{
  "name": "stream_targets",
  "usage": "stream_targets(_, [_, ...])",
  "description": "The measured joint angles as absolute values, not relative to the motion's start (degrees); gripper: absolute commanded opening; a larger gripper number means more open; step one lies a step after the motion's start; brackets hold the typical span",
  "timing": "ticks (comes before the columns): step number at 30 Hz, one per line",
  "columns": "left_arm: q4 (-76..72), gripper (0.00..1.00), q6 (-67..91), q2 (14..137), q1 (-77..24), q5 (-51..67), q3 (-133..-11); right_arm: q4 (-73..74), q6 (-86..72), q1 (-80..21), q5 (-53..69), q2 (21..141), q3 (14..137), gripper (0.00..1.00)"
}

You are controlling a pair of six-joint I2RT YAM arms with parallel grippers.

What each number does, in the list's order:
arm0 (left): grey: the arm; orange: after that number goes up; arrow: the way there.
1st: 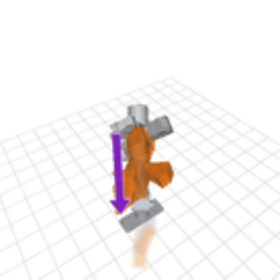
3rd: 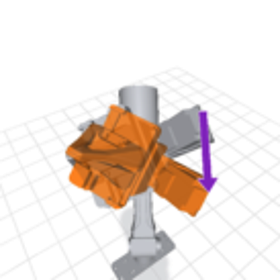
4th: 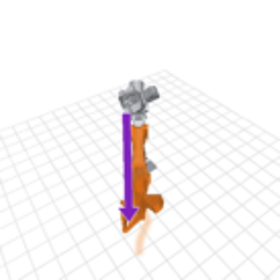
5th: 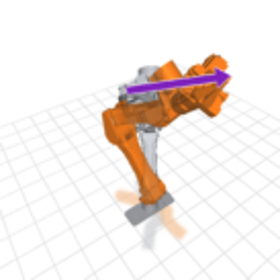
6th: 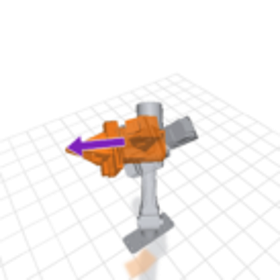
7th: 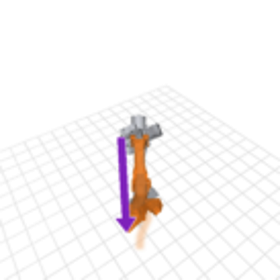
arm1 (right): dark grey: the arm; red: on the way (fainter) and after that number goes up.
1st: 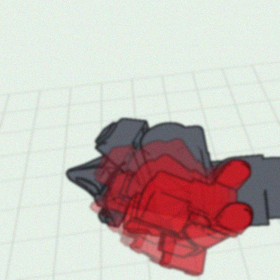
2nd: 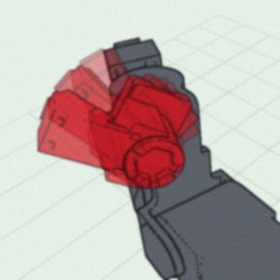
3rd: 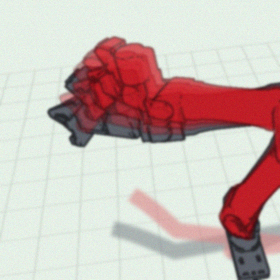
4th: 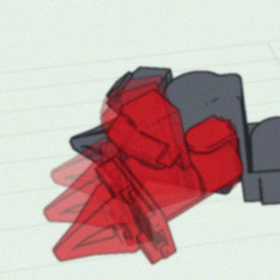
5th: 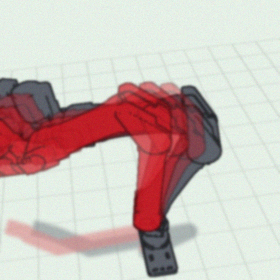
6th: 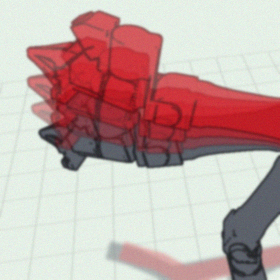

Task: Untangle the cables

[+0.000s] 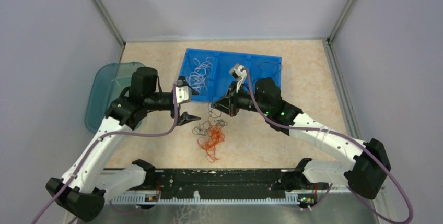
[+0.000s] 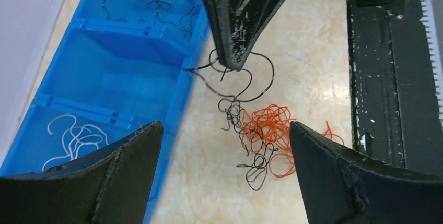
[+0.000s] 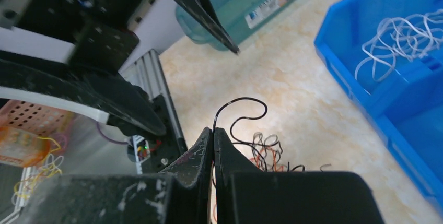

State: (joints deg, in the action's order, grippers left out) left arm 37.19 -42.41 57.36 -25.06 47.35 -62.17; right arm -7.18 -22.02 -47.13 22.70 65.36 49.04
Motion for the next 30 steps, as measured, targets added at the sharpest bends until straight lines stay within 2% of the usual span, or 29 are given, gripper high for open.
stream_targets(11, [28.4,0.93,-34.5,55.5,-30.5,46.0,-57.3,-16.0,-28.5,-50.0,27.6,68.2,53.6,0.0])
stream_targets(15, [24.2,0.87,-29.8,54.7,-30.6,45.3,-56.1,-19.7,-30.7,-51.0,27.9,68.4,53.7,0.0])
stream_targets(17, [22.6,0.78,-27.7,54.3,-30.6,45.0,-55.5,-21.5,-31.8,-51.2,27.9,68.6,53.7,0.0])
stream_targets(18, [21.7,0.69,-26.5,54.1,-30.6,44.9,-55.2,-22.4,-32.3,-51.3,27.9,68.8,53.7,0.0])
stream_targets(21, [19.9,0.51,-23.8,53.9,-30.6,44.8,-55.2,-24.1,-33.4,-51.7,27.9,69.2,53.7,0.0])
stream_targets(23, [19.0,0.33,-22.3,53.7,-30.6,44.8,-55.2,-24.8,-34.1,-51.8,27.9,69.3,53.7,0.01])
stream_targets(25, [18.3,0.14,-21.3,53.4,-30.6,44.8,-55.2,-25.6,-34.9,-51.9,27.9,69.3,53.7,0.06])
stream_targets(27, [17.9,0.05,-20.5,53.1,-30.6,44.8,-55.3,-26.5,-35.4,-51.9,28.1,69.3,53.7,0.08])
stream_targets(28, [17.9,0.03,-20.1,53.0,-30.6,44.7,-55.4,-26.8,-35.7,-51.9,28.2,69.3,53.7,0.11])
stream_targets(30, [17.7,0.02,-19.5,53.0,-30.6,44.5,-55.4,-27.6,-36.1,-52.0,28.3,69.3,53.7,0.28])
